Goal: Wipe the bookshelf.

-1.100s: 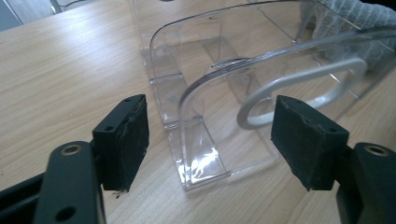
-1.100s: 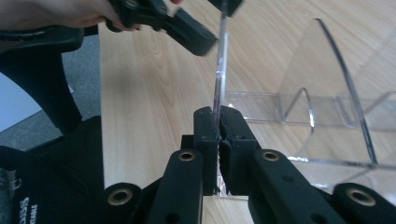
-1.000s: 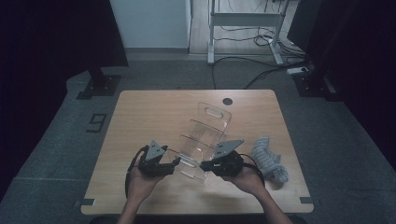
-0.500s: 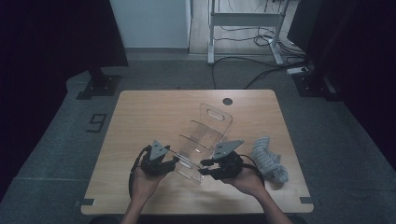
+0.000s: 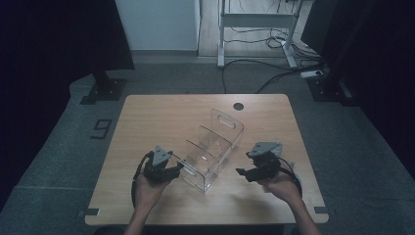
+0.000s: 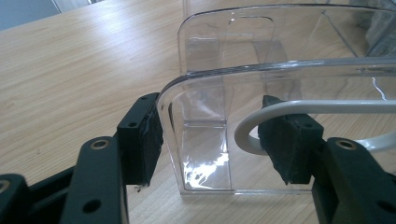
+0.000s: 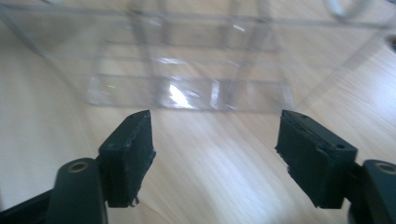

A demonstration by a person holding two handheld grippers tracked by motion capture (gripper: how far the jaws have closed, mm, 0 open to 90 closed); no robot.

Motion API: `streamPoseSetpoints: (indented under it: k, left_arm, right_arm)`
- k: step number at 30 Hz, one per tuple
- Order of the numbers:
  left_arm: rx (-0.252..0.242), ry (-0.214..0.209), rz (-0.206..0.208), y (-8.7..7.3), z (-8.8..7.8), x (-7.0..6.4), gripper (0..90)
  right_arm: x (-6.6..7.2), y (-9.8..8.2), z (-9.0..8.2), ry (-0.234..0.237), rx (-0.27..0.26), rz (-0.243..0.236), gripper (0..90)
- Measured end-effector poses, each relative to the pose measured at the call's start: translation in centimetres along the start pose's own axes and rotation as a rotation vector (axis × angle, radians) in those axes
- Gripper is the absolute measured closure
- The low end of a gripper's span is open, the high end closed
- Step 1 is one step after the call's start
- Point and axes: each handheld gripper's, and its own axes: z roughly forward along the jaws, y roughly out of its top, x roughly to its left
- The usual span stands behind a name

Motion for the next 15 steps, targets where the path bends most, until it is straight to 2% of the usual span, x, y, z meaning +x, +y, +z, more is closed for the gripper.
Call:
streamPoseSetpoints:
  k: [6,10,15]
  left_arm:
    - [0.002,-0.007,0.0,0.0,0.0,0.2,43.2]
    - [0.005,-0.017,0.004,0.0,-0.1,0.5,43.4]
    - [0.004,-0.023,0.005,-0.2,-0.3,0.8,43.5]
  right_arm:
    - [-2.2,-2.0,-1.1,-0.091,0.038,0.057,21.4]
    - [-3.6,-3.6,-2.2,-0.157,0.047,0.116,20.1]
    - [-4.6,-5.5,-2.4,-0.202,0.097,0.169,18.9]
